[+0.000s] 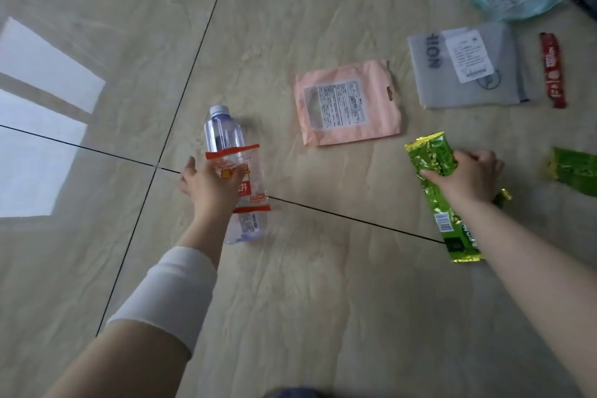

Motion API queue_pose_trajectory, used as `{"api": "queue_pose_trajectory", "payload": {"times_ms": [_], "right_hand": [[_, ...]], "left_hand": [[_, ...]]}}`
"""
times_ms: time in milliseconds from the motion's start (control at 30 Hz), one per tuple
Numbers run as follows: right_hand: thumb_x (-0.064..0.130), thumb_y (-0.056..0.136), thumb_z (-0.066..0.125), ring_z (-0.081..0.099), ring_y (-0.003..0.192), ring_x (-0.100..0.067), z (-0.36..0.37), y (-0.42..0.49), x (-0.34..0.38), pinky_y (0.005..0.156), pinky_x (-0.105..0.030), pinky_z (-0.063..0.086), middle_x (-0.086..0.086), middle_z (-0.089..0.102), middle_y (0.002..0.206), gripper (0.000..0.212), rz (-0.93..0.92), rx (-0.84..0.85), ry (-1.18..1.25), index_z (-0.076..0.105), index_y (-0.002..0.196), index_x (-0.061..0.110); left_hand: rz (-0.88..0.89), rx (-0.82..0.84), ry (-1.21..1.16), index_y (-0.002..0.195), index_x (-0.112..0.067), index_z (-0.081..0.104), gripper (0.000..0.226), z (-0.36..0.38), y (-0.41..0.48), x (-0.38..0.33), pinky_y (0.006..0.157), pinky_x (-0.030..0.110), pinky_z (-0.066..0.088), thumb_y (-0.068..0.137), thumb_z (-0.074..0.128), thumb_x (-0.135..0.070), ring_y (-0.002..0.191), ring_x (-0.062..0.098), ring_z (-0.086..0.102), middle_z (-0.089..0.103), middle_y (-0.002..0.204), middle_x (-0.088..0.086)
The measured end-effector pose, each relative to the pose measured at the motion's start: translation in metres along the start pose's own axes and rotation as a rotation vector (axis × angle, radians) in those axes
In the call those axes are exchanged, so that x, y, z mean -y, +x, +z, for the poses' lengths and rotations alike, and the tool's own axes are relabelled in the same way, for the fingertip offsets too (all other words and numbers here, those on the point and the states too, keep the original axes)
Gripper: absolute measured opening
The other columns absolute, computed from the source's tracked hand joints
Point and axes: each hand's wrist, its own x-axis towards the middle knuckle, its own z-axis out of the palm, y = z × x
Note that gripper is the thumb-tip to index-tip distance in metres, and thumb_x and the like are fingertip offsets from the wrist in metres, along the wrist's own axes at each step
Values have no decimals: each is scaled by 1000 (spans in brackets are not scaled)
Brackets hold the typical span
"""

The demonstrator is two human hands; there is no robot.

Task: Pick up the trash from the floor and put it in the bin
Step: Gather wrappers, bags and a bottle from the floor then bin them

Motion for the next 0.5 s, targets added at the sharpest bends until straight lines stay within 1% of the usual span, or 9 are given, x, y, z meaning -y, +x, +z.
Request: {"api": "queue_pose_trajectory", "payload": {"times_ms": [100, 200, 267, 300, 333, 367, 400, 467, 500], "right_hand": [[32, 62, 84, 34, 122, -40, 6, -2, 4, 97, -46, 37, -24, 40, 129, 68, 44, -37, 73, 50, 119, 14], [32, 57, 87, 35, 125, -40, 12, -4, 2, 99, -48, 36, -26, 39, 134, 90, 162, -60, 87, 37, 129, 11], [33, 58, 86, 44, 122, -40, 15, -1, 0, 98, -46, 38, -27, 47, 131, 87, 251, -18, 118, 39, 125, 4], [32, 60, 86, 49, 119, -40, 16, 1, 1, 96, -45, 41, -26, 53, 127, 80, 282, 14, 151, 41, 120, 2], [30, 63, 84, 53, 116, -39, 16, 2, 2, 93, -44, 43, -24, 57, 124, 73, 300, 56, 176, 45, 117, 1], [29, 66, 83, 56, 113, -39, 14, 3, 3, 91, -43, 45, -23, 60, 121, 65, 303, 111, 183, 50, 114, 0], [28, 69, 81, 59, 109, -38, 11, 2, 4, 88, -41, 47, -23, 64, 117, 56, 290, 165, 185, 56, 110, 0], [27, 72, 79, 65, 98, -35, -3, -6, 5, 79, -35, 49, -22, 70, 105, 40, 267, 225, 228, 67, 99, 1], [27, 72, 78, 67, 93, -34, -15, -12, 5, 77, -34, 50, -21, 72, 101, 36, 266, 243, 258, 69, 96, 1]], "left_hand": [[-40, 12, -99, 126, -4, 45, 54, 13, 6, 6, 102, 41, 39, 81, 68, -21, 124, 35, 45, 44, 135, 21], [-134, 11, -270, 133, -13, 23, 72, 22, 7, 11, 85, 38, 49, 79, 70, -13, 106, 36, 58, 46, 130, 21], [-195, 3, -314, 139, -18, 12, 85, 24, 12, 13, 81, 35, 48, 78, 71, -12, 105, 36, 60, 49, 130, 23], [-224, 5, -313, 142, -17, 9, 90, 24, 14, 14, 82, 37, 48, 78, 72, -13, 107, 37, 60, 50, 130, 23], [-244, 16, -293, 143, -14, 9, 92, 22, 16, 15, 83, 40, 49, 77, 73, -15, 107, 37, 61, 53, 129, 22], [-258, 38, -265, 142, -9, 16, 88, 20, 16, 15, 80, 43, 50, 77, 74, -18, 103, 36, 63, 56, 126, 21], [-265, 68, -247, 138, -5, 29, 79, 16, 15, 15, 74, 42, 51, 76, 74, -20, 94, 34, 65, 61, 122, 20], [-275, 136, -261, 122, -1, 50, 57, 3, 5, 10, 61, 34, 52, 75, 74, -21, 75, 27, 65, 68, 111, 21], [-279, 162, -279, 118, 0, 53, 51, -6, -3, 5, 53, 30, 51, 75, 74, -19, 68, 24, 65, 69, 107, 20]]}}
